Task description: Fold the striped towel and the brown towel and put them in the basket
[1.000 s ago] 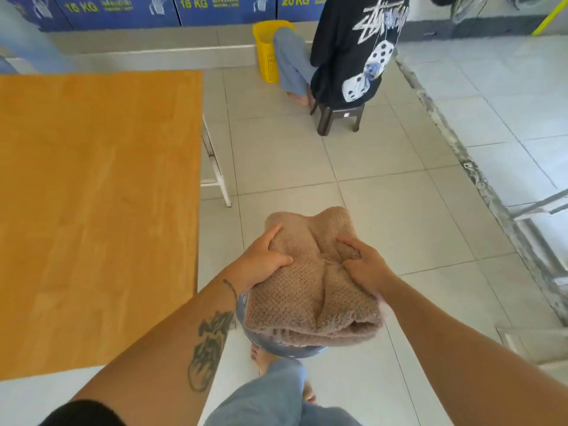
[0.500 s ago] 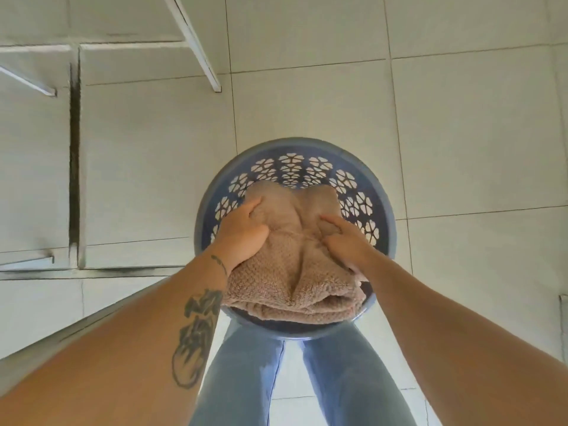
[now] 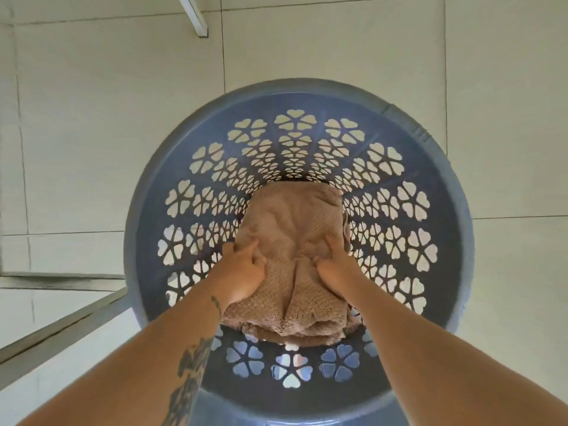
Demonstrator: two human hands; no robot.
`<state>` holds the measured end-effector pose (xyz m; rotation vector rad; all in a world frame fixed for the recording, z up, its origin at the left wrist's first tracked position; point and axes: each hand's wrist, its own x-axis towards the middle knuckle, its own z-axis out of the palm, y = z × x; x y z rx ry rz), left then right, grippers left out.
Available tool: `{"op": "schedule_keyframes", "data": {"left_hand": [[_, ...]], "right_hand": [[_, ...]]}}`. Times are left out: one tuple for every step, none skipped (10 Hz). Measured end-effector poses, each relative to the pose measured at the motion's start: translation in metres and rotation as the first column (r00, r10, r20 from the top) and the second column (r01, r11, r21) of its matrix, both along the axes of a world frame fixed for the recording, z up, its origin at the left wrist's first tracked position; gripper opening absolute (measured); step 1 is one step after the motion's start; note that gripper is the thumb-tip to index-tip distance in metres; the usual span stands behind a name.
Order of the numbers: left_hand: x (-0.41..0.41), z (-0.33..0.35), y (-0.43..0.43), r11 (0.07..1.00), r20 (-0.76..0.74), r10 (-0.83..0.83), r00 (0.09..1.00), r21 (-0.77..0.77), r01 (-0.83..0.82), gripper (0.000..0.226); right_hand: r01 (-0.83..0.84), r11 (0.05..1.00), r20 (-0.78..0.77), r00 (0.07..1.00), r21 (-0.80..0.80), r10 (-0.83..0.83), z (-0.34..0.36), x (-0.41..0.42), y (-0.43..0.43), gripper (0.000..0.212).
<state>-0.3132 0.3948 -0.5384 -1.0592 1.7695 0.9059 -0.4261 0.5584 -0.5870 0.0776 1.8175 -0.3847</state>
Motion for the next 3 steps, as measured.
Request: {"op": "schedule_keyframes", "data": {"left_hand": [[-0.001,0.015,0.004,1.000,0.055,-0.012,0.998,-0.006,0.013,0.055],[-0.007,0.041,-0.002,0.999,0.111,-0.036,0.993,0.007,0.035,0.061],[-0.008,0.099,-0.007,0.994,0.050,-0.101,0.994,-0.042,0.103,0.065]], "right_hand": [[0.044,0.999,0.064,0.997,-0.008,-0.043,0.023,-0.004,0.009,0.074],[0.059,0.998,0.099,0.993,-0.007,-0.058,0.057,-0.011,0.013,0.066],[-0.035,0.999,0.082,0.996,-0.001,0.035,0.127,-0.018,0.014,0.051]]}}
